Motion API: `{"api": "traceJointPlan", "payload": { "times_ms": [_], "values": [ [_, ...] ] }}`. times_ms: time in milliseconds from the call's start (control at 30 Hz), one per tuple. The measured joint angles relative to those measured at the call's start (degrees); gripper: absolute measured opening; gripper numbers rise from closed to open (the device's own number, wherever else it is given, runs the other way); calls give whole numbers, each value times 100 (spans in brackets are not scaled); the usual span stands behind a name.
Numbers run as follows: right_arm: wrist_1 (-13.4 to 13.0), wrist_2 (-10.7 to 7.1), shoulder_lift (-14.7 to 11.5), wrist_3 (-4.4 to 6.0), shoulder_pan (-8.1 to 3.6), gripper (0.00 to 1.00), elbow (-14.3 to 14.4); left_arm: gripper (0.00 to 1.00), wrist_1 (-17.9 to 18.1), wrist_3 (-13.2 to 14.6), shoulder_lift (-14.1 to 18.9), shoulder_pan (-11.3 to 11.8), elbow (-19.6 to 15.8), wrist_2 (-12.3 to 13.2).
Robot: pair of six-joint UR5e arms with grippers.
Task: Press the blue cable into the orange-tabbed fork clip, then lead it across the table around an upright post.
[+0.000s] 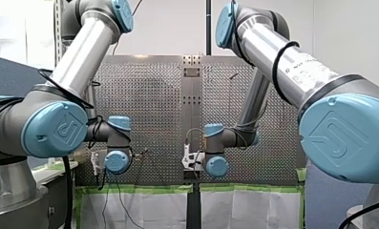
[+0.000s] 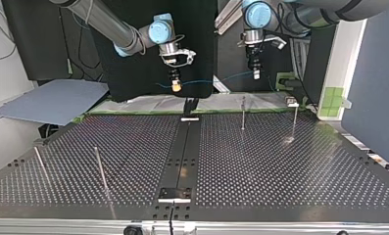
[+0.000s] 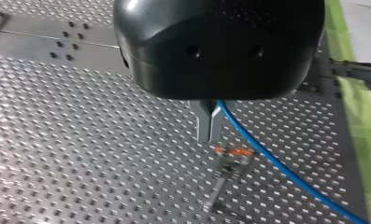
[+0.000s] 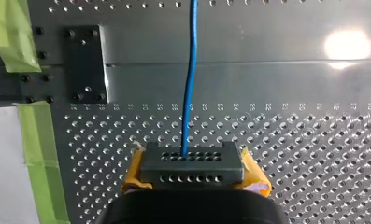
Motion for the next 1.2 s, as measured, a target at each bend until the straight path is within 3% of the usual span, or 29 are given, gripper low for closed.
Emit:
{"api": "traceJointPlan", "payload": {
  "times_ms": [267,567,833,1200],
  "values": [
    [-38,-155,37,26,-137,0,-71,0,-24,28,-402,117,174,288],
    [81,-209,345,46,-211,0,-340,0,-382,12,-452,255,585,638],
    [161,-219,397,42,-225,0,-498,0,-556,-95,-457,406,749,828],
    [176,-417,478,60,-249,0,-776,0,-566,-247,-479,897,885,1135]
  ]
}}
